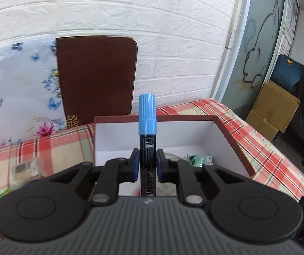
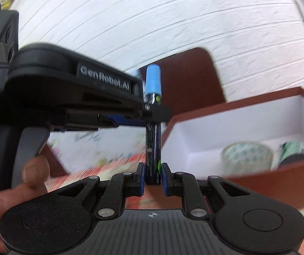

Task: Organize objects
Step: 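Carry the marker into the brown box and open the right tool, then lift the right tool out of the brown box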

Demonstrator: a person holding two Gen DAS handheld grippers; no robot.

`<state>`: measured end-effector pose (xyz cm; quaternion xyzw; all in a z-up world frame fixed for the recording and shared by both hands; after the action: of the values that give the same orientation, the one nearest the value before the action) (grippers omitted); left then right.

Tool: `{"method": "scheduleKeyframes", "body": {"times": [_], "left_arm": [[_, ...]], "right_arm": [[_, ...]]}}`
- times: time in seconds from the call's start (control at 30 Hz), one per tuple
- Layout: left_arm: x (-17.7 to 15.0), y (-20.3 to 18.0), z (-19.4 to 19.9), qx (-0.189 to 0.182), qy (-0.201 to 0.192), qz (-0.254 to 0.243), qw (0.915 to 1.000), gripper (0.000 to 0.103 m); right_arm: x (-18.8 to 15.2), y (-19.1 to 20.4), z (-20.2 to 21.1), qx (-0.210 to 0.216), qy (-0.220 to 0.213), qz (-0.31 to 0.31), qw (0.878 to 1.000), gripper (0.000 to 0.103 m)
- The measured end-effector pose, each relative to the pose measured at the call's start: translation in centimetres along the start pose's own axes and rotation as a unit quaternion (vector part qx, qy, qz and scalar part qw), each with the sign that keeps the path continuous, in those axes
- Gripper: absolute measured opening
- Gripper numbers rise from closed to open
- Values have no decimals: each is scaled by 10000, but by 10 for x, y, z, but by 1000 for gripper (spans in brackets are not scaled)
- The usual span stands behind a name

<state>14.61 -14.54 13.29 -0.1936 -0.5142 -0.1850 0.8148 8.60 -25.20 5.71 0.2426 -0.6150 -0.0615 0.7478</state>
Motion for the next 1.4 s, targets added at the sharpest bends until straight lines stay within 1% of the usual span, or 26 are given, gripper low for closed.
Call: {"method": "scheduleKeyframes", "body": {"times": [0.07, 0.1, 0.13, 0.17, 0.2, 0.27, 0.37, 0.4, 0.43, 0.47, 0.67, 0.73, 0.77, 0.9, 1.07, 1.27, 1.4], "left_arm": [[-1, -4, -17, 168, 115, -144, 9997, 19], [-3, -4, -26, 322, 184, -203, 9991, 21], [-6, -3, -35, 467, 285, -230, 9982, 21], [-9, 0, -43, 573, 418, -230, 9972, 21], [-12, 2, -48, 647, 545, -211, 9962, 21], [-18, 6, -52, 732, 638, -186, 9951, 21], [-20, 2, -41, 843, 504, -330, 9946, 24], [-20, 1, -37, 849, 489, -344, 9946, 24], [-20, -2, -33, 858, 474, -381, 9945, 24], [-21, -3, -29, 880, 460, -437, 9941, 24], [-30, -15, -5, 952, 385, -669, 9925, 25], [-34, -17, 4, 966, 341, -685, 9924, 34], [-37, -17, 8, 987, 340, -701, 9921, 34], [-47, -19, 23, 1051, 347, -773, 9909, 34], [-62, -18, 42, 1183, 333, -823, 9890, 37], [-80, -7, 62, 1421, 346, -860, 9855, 41], [-94, 5, 71, 1582, 409, -787, 9834, 44]], "right_arm": [[1, -11, -12, -106, -57, -82, 9999, 16], [0, -16, -18, -168, -42, -78, 9998, 21], [-3, -19, -24, -285, -5, -43, 9996, 23], [-5, -21, -26, -355, -29, 52, 9994, 21], [-4, -21, -23, -371, -74, 138, 9992, 21], [-4, -22, -18, -339, -118, 138, 9993, 25], [-3, -21, -7, -415, -231, 240, 9986, 26], [-3, -21, -3, -452, -258, 225, 9984, 30], [-2, -22, 0, -480, -261, 167, 9984, 39], [-2, -24, 3, -531, -263, 109, 9982, 40], [-3, -21, 27, -774, -351, 39, 9964, 40], [-6, -19, 34, -809, -340, 164, 9960, 41], [-8, -17, 36, -832, -316, 171, 9959, 41], [-18, -9, 49, -832, -193, 155, 9962, 41], [-32, -1, 63, -818, 37, 274, 9963, 41], [-51, 5, 70, -765, 428, 204, 9959, 41], [-65, 15, 71, -648, 708, 367, 9947, 41]]}}
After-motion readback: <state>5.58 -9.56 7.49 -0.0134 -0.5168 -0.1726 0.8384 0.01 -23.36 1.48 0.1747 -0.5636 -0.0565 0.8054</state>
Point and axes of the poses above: each gripper's, at about its wrist camera, not at the fingertips, and z roughly against the way its jaws point, y to its left, x to its top, the point moved 1 cm from there along -z, roughly the way its jaws point, and after that the axes turned 10 degrees about -y, right-handed, at the moved point
